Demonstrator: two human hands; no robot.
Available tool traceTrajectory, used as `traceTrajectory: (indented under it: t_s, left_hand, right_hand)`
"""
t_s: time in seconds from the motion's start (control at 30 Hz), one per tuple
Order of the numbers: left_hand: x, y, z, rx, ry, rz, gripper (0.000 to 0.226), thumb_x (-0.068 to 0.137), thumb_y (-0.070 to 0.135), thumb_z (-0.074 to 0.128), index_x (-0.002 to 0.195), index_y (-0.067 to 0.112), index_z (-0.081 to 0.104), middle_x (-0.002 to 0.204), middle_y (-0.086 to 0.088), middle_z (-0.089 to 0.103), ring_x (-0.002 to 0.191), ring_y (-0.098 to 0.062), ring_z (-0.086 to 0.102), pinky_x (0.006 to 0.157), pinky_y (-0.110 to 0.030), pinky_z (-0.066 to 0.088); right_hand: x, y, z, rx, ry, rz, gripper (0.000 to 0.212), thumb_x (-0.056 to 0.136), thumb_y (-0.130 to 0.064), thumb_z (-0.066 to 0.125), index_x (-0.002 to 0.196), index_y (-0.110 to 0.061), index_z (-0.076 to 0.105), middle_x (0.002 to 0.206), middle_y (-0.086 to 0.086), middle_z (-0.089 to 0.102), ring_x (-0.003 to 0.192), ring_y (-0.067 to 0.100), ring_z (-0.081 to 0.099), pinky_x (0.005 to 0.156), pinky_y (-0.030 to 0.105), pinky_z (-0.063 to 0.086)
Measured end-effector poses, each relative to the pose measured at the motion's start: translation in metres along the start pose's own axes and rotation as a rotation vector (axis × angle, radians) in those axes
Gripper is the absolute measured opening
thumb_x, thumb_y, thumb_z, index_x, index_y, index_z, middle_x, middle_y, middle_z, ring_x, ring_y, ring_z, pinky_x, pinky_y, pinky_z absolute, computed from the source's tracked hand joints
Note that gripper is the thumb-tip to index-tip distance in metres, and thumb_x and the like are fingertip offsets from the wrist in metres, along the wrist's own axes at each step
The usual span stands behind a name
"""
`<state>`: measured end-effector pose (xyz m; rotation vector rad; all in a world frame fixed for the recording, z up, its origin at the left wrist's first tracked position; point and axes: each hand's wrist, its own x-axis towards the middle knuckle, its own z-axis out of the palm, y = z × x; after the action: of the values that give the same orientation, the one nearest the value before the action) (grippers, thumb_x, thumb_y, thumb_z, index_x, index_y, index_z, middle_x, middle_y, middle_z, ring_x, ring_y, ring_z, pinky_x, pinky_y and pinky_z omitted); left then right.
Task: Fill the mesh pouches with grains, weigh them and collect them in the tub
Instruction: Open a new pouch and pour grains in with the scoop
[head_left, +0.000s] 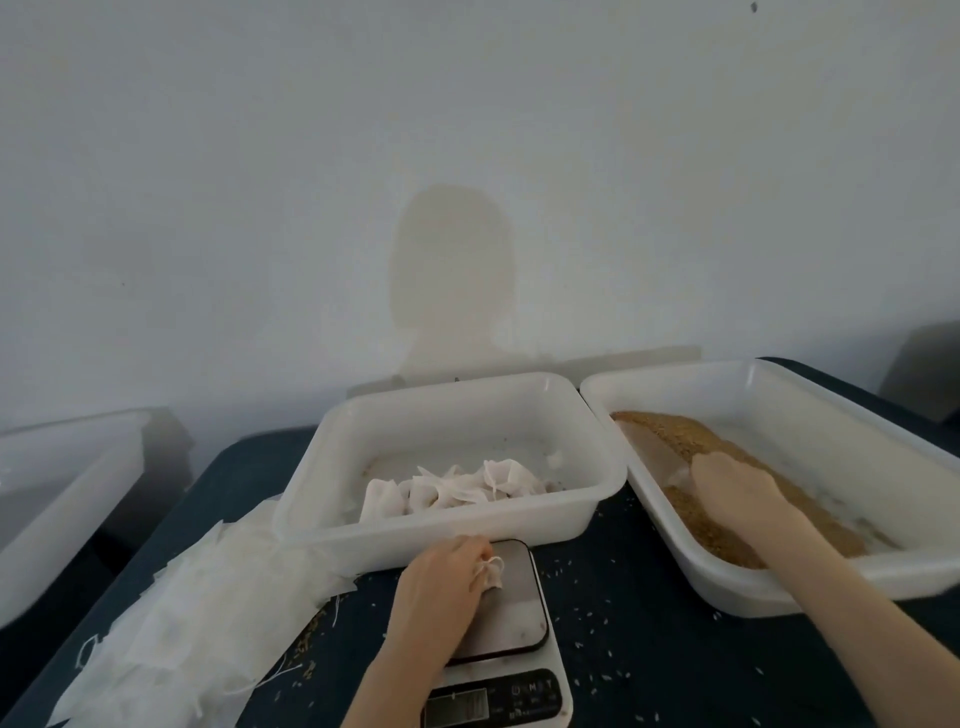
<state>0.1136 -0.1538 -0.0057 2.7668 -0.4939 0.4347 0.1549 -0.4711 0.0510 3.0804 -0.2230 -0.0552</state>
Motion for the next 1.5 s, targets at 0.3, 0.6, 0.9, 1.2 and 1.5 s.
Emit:
traceTrajectory:
  t_s: [0.3, 0.6, 0.9, 1.2, 1.5]
  left_hand:
    - [-0.015, -0.018, -0.009, -0.143, -0.021, -0.022, 0.026, 0.093, 0.048, 0.047, 0.119, 0.045, 0.050, 0.112, 0.026, 0.054, 0.096, 0.009, 0.045, 0.085, -0.011, 0.037]
    - [-0.036, -0.043, -0.010, -0.512, 0.299, -0.245, 0.015, 0.095, 0.020, 0.052, 0.101, 0.030, 0.061, 0.091, 0.016, 0.065, 0.083, 0.007, 0.058, 0.070, -0.009, 0.043]
    - [-0.043, -0.061, 0.012, -0.491, 0.408, -0.546, 0.031, 0.097, 0.016, 0.045, 0.072, 0.028, 0.059, 0.062, 0.005, 0.060, 0.060, -0.007, 0.057, 0.062, -0.025, 0.044]
    - [-0.045, -0.059, 0.011, -0.306, 0.344, -0.578, 0.028, 0.097, 0.023, 0.043, 0.075, 0.017, 0.060, 0.062, 0.001, 0.058, 0.058, -0.016, 0.056, 0.056, -0.024, 0.041]
    - [-0.045, -0.061, 0.012, -0.323, 0.340, -0.611, 0.029, 0.097, 0.026, 0.046, 0.075, 0.017, 0.061, 0.061, 0.000, 0.058, 0.058, -0.017, 0.056, 0.059, -0.026, 0.045]
  right_hand:
    - [-0.014, -0.010, -0.017, -0.041, 0.207, -0.015, 0.031, 0.099, -0.038, 0.042, 0.111, -0.015, 0.058, 0.107, -0.001, 0.058, 0.097, 0.017, 0.057, 0.073, 0.028, 0.048]
    - [-0.060, -0.122, 0.013, 0.482, 0.723, -0.317, 0.020, 0.081, -0.020, 0.070, 0.064, -0.021, 0.061, 0.054, -0.011, 0.051, 0.047, 0.005, 0.044, 0.041, 0.015, 0.036]
    - [-0.044, -0.133, 0.089, 0.760, 0.507, -0.192, 0.037, 0.087, -0.019, 0.061, 0.057, -0.027, 0.041, 0.048, -0.005, 0.043, 0.040, 0.007, 0.041, 0.042, 0.015, 0.023]
    - [-0.030, -0.127, 0.101, 1.015, 0.307, -0.134, 0.025, 0.092, -0.026, 0.055, 0.068, -0.020, 0.059, 0.058, 0.003, 0.056, 0.044, 0.004, 0.044, 0.046, 0.024, 0.036]
    - [-0.030, -0.126, 0.100, 1.069, 0.306, -0.152, 0.024, 0.091, -0.023, 0.055, 0.068, -0.019, 0.060, 0.057, 0.001, 0.056, 0.045, 0.004, 0.044, 0.043, 0.018, 0.033]
